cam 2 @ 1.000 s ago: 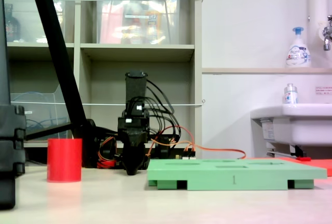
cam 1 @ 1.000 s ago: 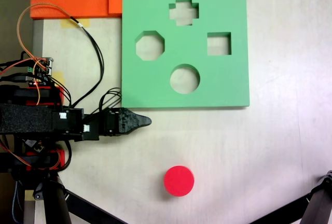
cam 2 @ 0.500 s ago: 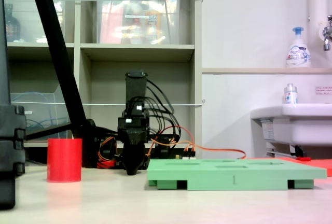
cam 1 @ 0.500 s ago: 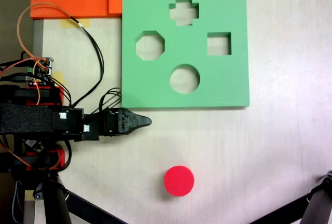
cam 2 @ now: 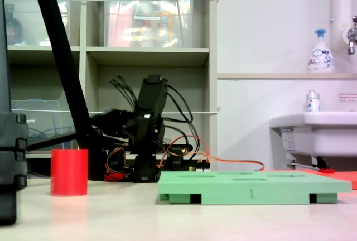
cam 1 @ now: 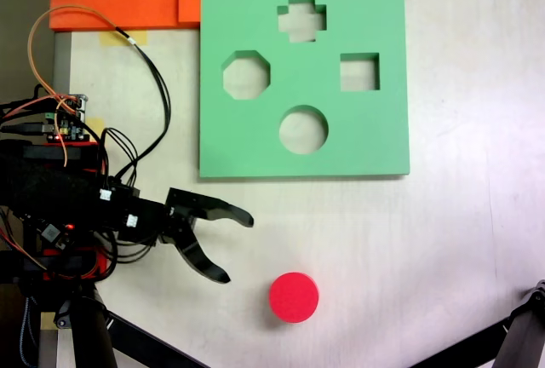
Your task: Put the cylinder block into the corresponding hole
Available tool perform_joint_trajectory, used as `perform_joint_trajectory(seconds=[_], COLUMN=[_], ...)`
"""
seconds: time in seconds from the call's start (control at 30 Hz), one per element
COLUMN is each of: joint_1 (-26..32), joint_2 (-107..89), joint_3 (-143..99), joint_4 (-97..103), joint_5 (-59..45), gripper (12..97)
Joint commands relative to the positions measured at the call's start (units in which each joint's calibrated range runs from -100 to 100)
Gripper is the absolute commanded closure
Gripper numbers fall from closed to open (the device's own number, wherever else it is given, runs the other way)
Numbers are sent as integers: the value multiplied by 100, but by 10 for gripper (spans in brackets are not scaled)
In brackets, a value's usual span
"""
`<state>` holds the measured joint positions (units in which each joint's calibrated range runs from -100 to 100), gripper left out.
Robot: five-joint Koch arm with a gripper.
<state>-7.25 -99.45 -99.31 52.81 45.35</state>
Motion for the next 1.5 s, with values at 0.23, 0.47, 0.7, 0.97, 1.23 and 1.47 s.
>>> perform_joint_trajectory(seconds=[0.23, 0.47, 0.7, 0.97, 1.23, 1.47], joint_1=[-200, -278, -317, -405, -469, -484], joint_2=[-55, -55, 630, 5937, 7655, 9261], joint_3=[-69, -69, -69, 330, 1417, 2524], joint_4=[106, 318, 1021, 4295, 4343, 4507], joint_5=[708, 591, 410, 444, 449, 449], gripper=[585, 355, 240, 240, 241, 248])
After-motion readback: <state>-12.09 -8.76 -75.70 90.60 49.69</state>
